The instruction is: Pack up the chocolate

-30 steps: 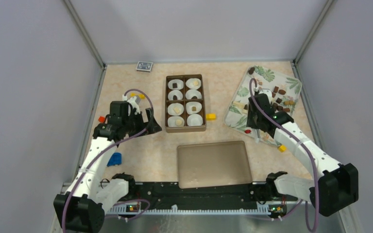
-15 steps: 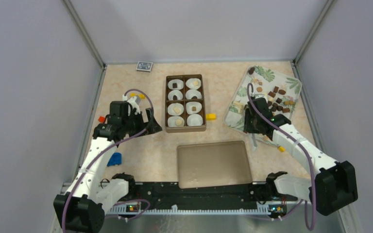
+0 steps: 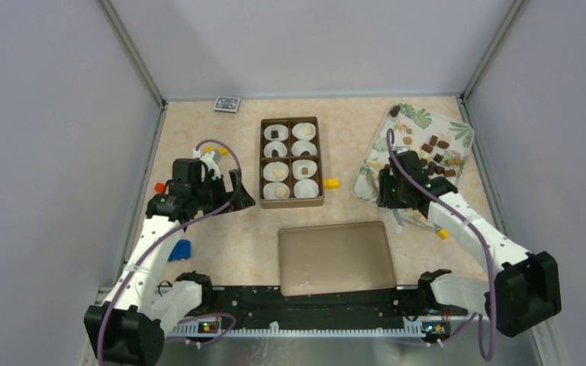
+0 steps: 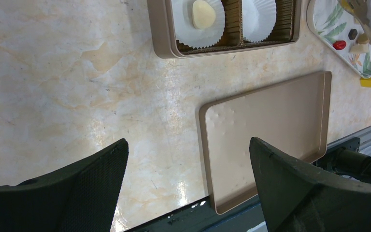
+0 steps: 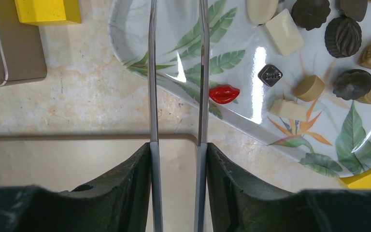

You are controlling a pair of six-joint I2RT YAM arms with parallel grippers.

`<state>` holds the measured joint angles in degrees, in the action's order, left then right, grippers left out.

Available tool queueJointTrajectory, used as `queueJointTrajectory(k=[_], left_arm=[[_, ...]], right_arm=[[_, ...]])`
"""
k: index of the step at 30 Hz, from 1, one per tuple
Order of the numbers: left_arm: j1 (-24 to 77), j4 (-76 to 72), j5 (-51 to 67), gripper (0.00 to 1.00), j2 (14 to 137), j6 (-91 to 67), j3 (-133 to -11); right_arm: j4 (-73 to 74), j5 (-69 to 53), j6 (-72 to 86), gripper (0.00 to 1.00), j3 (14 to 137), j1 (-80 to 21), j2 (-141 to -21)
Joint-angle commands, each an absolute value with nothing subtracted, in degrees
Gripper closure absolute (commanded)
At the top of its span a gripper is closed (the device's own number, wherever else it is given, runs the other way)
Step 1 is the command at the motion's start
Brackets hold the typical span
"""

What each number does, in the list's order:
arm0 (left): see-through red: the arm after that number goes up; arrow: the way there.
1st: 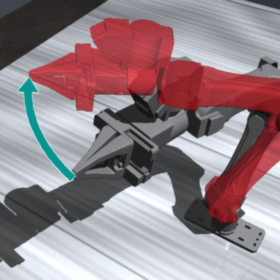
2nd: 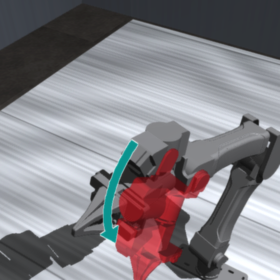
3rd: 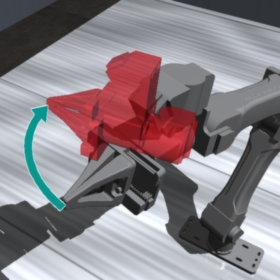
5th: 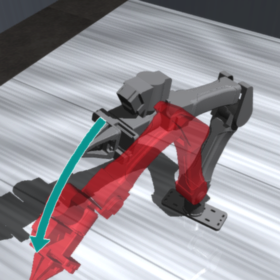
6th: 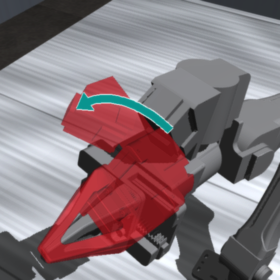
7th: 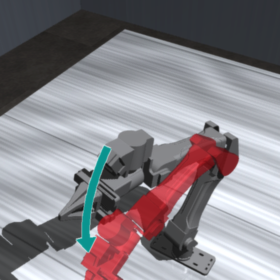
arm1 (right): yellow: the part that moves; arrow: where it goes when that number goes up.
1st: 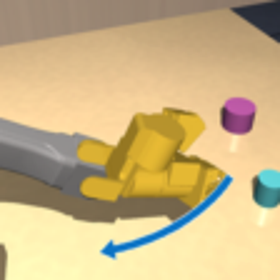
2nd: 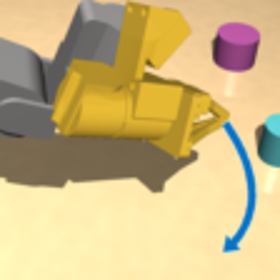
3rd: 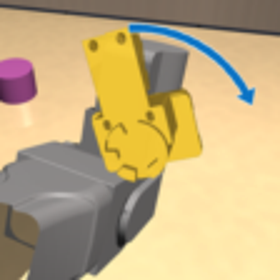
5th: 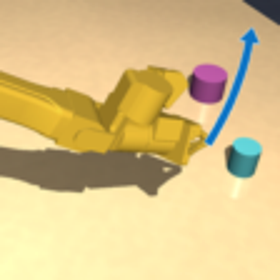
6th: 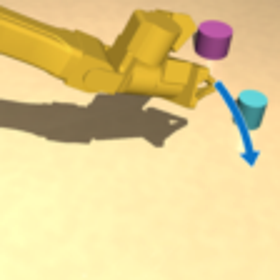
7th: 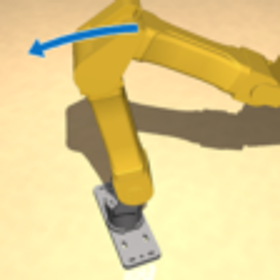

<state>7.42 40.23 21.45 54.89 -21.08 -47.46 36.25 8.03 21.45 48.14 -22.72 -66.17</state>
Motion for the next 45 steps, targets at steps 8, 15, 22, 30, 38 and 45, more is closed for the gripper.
queueJointTrajectory(k=[8,15,22,30,38,45], left_arm=[[7.2,37.9,21.3,0.01,54.2,-20.8,-46.9],[7.2,38.1,21.1,0.01,53.9,-20.6,-47.2],[7.2,38.3,21.0,0.01,53.8,-20.7,-47.4],[7.2,38.3,21.4,0.01,54.6,-20.6,-47.5],[7.2,38.2,21.8,0.01,54.7,-20.6,-47.6],[7.2,37.6,22.0,0.01,54.7,-20.8,-46.8]], right_arm=[[35.2,9.0,17.4,0.56,53.7,-22.7,-70.6],[34.8,10.7,15.7,0.55,55.0,-22.7,-74.1],[35.8,12.9,15.0,0.58,56.8,-22.7,-75.0],[36.4,11.9,15.0,0.57,56.6,-22.7,-72.5],[37.2,9.4,15.6,0.56,57.4,-22.9,-71.9],[38.7,9.6,18.0,0.56,58.2,-26.7,-70.7]])
